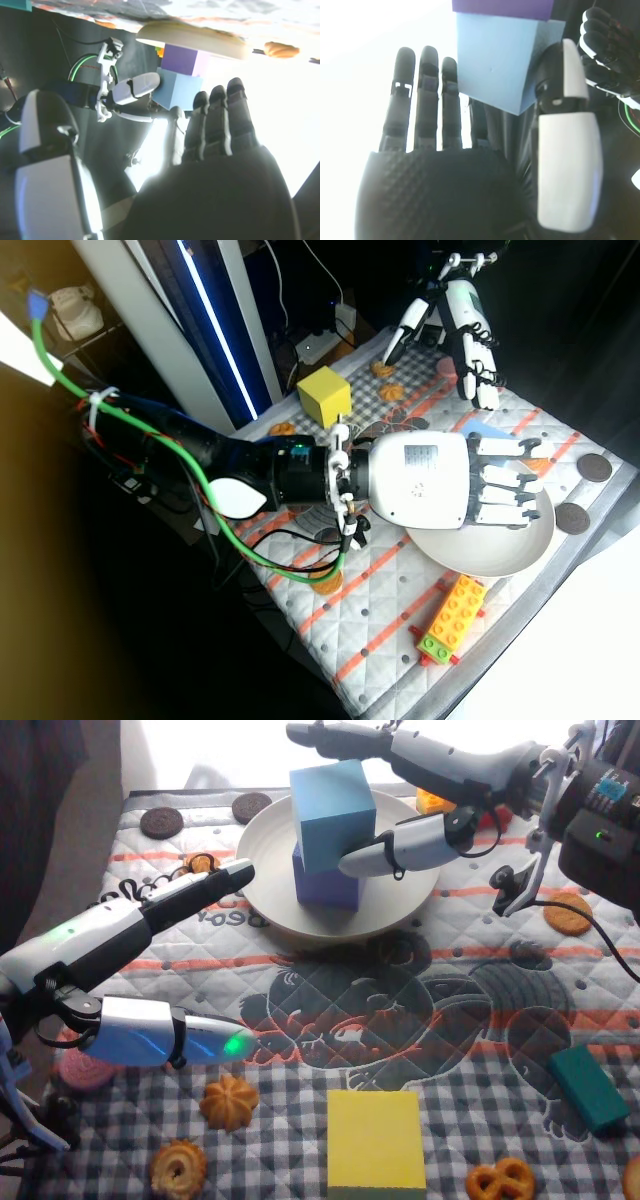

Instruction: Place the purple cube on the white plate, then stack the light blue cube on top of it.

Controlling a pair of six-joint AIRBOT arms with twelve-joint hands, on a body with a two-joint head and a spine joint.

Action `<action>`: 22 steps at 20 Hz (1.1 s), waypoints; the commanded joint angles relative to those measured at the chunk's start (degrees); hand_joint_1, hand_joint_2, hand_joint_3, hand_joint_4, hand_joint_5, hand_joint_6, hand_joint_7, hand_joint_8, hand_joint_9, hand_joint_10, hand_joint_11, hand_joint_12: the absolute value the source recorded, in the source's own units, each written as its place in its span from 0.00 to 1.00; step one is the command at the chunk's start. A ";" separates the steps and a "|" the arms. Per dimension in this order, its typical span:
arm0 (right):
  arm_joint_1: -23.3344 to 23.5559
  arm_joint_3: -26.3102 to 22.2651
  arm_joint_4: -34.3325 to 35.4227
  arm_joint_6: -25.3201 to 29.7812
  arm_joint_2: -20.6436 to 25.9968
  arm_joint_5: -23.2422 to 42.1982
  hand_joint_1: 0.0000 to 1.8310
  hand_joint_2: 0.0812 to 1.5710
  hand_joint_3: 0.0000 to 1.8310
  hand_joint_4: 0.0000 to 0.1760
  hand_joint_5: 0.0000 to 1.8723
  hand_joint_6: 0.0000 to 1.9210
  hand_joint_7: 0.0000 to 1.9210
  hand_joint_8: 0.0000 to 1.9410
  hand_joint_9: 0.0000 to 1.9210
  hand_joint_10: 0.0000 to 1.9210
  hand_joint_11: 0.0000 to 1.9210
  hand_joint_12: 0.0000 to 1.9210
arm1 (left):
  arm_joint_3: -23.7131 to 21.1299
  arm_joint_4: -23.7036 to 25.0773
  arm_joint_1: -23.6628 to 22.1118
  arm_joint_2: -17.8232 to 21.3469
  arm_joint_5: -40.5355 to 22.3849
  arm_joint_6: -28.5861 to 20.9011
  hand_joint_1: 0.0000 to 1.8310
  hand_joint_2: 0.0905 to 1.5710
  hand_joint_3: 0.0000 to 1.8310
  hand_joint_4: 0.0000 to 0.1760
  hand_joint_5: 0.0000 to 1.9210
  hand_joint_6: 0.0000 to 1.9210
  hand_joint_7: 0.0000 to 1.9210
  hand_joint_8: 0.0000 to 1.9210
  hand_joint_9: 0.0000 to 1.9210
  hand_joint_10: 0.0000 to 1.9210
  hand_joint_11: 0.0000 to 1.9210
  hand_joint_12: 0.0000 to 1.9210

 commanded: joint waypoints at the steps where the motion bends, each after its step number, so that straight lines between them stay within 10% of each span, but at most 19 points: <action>1: 0.89 -0.37 1.36 0.18 0.28 6.72 0.44 0.58 0.00 0.84 0.04 0.00 0.16 0.00 0.21 0.00 0.02 0.55 | 0.25 0.23 -0.30 0.07 -7.10 -0.84 0.40 0.51 0.01 0.85 0.02 0.00 0.03 0.00 0.00 0.00 0.00 0.00; 5: 0.60 -2.84 2.13 0.18 2.76 11.62 0.39 0.55 0.00 1.00 0.00 0.00 0.00 0.00 0.02 0.00 0.00 0.41 | 0.36 -0.09 -0.27 0.68 -9.44 -1.67 0.35 0.52 0.01 0.84 0.02 0.00 0.03 0.00 0.00 0.00 0.00 0.00; 7: -0.16 -4.17 2.87 0.18 4.97 14.52 0.38 0.54 0.00 1.00 0.00 0.00 0.00 0.00 0.00 0.00 0.00 0.04 | 0.71 0.56 -0.27 1.55 -11.68 -4.82 0.46 0.49 0.00 0.94 0.03 0.00 0.00 0.00 0.00 0.00 0.00 0.00; 11: -5.60 -9.85 7.08 -1.46 11.66 23.87 0.33 0.54 0.00 1.00 0.00 0.00 0.00 0.00 0.00 0.00 0.00 0.00 | 0.65 2.24 -0.12 4.18 -17.66 -10.49 0.42 0.48 0.00 1.00 0.00 0.00 0.00 0.00 0.00 0.00 0.00 0.00; 13: -10.33 -13.24 10.45 -2.28 14.97 30.20 0.36 0.53 0.00 1.00 0.00 0.00 0.00 0.00 0.00 0.00 0.00 0.00 | -0.69 2.18 1.12 5.67 -22.50 -11.06 0.39 0.48 0.00 0.75 0.00 0.00 0.00 0.00 0.00 0.00 0.00 0.00; 18: -22.77 -20.90 15.65 -2.29 21.80 44.37 0.36 0.56 0.01 1.00 0.00 0.00 0.00 0.00 0.00 0.00 0.00 0.00 | -1.05 2.23 5.22 7.59 -33.37 -21.44 0.43 0.49 0.00 0.95 0.00 0.00 0.00 0.00 0.00 0.00 0.00 0.00; 22: -32.13 -26.54 18.87 -3.52 26.18 54.09 0.38 0.57 0.01 1.00 0.00 0.00 0.00 0.00 0.00 0.00 0.00 0.00 | -1.17 -0.05 11.47 7.44 -44.54 -29.42 0.41 0.55 0.02 0.67 0.00 0.00 0.00 0.00 0.00 0.00 0.00 0.00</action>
